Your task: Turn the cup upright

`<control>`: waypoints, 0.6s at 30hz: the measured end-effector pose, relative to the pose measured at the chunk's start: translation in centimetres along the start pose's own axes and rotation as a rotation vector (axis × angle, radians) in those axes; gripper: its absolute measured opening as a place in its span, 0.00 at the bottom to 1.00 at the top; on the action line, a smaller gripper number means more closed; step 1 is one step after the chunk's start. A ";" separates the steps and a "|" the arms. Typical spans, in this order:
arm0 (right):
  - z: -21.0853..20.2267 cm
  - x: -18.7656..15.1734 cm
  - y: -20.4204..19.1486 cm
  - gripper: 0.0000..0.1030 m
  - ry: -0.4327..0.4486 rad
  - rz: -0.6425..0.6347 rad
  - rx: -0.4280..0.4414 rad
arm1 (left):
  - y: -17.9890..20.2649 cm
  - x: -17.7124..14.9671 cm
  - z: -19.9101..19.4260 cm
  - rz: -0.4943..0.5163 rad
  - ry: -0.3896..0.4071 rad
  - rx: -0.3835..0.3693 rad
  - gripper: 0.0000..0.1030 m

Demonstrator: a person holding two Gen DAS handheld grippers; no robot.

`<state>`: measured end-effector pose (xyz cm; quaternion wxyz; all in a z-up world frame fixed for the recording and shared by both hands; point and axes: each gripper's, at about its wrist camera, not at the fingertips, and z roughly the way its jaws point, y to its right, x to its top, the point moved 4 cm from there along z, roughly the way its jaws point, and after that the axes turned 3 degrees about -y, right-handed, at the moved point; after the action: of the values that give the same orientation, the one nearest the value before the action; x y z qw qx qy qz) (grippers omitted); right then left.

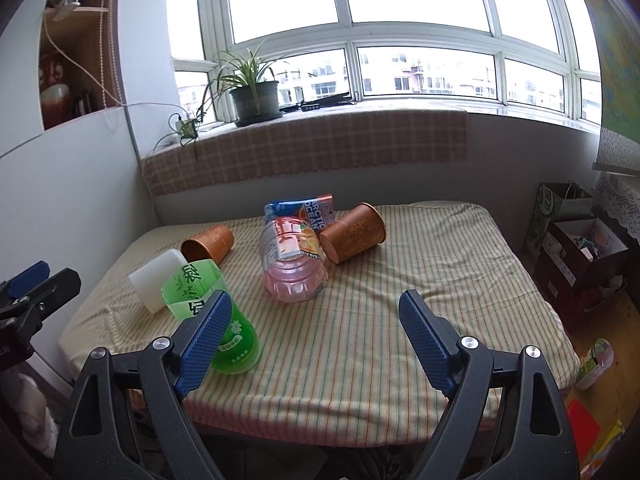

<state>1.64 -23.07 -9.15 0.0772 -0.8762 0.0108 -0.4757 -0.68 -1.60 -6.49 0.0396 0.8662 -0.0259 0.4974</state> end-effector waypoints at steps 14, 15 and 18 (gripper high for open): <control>0.6 -0.2 -0.1 0.83 -0.015 0.002 0.000 | -0.2 -0.2 0.2 -0.002 -0.001 0.006 1.00; 0.6 -0.3 -0.1 0.83 -0.018 0.004 0.004 | -0.2 -0.2 0.3 -0.002 -0.003 0.006 1.00; 0.9 -0.3 -0.2 0.83 -0.029 0.006 0.012 | -0.2 -0.3 0.4 -0.002 -0.004 0.006 1.00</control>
<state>2.20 -22.77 -9.83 0.0840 -0.8825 0.0096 -0.4627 -0.45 -1.46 -6.95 0.0372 0.8675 -0.0236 0.4956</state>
